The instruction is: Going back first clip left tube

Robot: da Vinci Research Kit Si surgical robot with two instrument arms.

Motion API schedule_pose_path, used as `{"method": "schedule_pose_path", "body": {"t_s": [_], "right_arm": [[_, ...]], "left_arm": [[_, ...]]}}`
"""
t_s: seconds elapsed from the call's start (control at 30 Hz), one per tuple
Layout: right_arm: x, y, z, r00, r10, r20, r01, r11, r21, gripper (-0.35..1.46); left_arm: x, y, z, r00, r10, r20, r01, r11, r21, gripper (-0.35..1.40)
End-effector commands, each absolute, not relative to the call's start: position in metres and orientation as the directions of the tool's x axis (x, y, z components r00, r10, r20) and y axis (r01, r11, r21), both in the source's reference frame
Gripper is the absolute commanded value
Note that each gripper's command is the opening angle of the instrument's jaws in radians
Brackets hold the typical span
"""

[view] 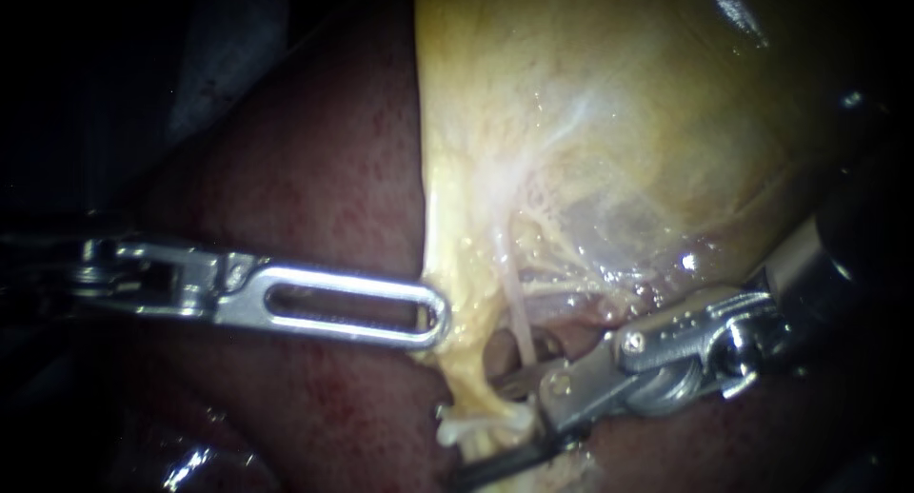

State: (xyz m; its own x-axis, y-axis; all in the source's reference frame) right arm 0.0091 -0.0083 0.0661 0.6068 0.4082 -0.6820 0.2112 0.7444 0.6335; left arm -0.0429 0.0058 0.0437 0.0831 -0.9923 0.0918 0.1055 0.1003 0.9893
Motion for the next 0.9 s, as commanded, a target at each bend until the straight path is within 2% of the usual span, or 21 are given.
{"method": "schedule_pose_path", "body": {"t_s": [0.03,0.53,0.9], "right_arm": [[0.0089,-0.0081,0.0659,0.604,0.407,-0.685,0.210,0.748,0.630,0.50],[0.0053,-0.0047,0.0635,0.587,0.412,-0.697,0.193,0.765,0.614,0.49],[-0.0007,0.0004,0.0587,0.551,0.437,-0.711,0.165,0.778,0.606,0.47]], "left_arm": [[-0.0429,0.0058,0.0438,0.083,-0.992,0.092,0.106,0.100,0.989,-0.35],[-0.0428,0.0058,0.0439,0.083,-0.993,0.086,0.106,0.095,0.990,-0.35],[-0.0428,0.0059,0.0442,0.083,-0.993,0.087,0.106,0.095,0.990,-0.35]]}}
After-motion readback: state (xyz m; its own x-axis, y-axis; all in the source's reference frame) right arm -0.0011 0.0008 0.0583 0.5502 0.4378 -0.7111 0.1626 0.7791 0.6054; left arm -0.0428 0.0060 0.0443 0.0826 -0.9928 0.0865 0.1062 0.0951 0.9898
